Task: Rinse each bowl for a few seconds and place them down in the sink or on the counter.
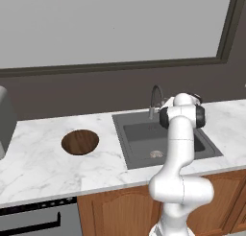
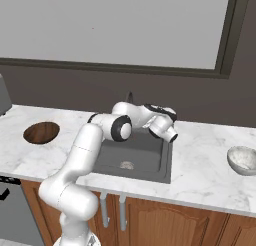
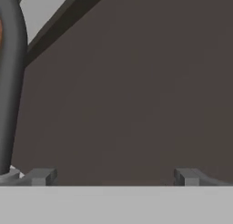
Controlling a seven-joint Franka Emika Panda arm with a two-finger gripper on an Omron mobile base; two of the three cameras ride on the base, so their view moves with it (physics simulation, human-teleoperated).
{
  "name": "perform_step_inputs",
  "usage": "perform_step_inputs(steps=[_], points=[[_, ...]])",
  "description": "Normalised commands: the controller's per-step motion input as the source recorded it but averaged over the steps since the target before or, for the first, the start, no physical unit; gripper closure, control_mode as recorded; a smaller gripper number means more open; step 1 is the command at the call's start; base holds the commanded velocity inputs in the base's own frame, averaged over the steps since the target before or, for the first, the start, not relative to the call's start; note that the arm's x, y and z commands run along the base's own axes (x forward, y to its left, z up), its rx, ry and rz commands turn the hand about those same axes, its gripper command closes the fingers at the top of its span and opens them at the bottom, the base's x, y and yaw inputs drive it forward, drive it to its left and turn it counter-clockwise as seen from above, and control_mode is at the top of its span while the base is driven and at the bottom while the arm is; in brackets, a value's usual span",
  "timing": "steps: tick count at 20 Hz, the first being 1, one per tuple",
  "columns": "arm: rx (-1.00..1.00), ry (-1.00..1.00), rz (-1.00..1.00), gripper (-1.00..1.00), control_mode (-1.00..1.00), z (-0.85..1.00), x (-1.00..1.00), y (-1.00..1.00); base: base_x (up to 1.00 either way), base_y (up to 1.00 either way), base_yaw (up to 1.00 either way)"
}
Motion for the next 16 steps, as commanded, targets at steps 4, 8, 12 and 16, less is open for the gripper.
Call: perform_step_inputs(steps=[4, 8, 12, 16], points=[[-0.11, 0.2, -0.37, -1.0, -1.0, -0.41, 0.13, -0.3, 0.0, 0.0, 0.0], [-0.16, 0.24, -0.37, -1.0, -1.0, -0.38, 0.14, -0.22, 0.0, 0.0, 0.0], [-0.16, 0.23, -0.37, -1.0, -1.0, -0.42, 0.13, -0.2, 0.0, 0.0, 0.0], [-0.13, 0.17, -0.38, -1.0, -1.0, -0.66, 0.06, -0.19, 0.0, 0.0, 0.0]])
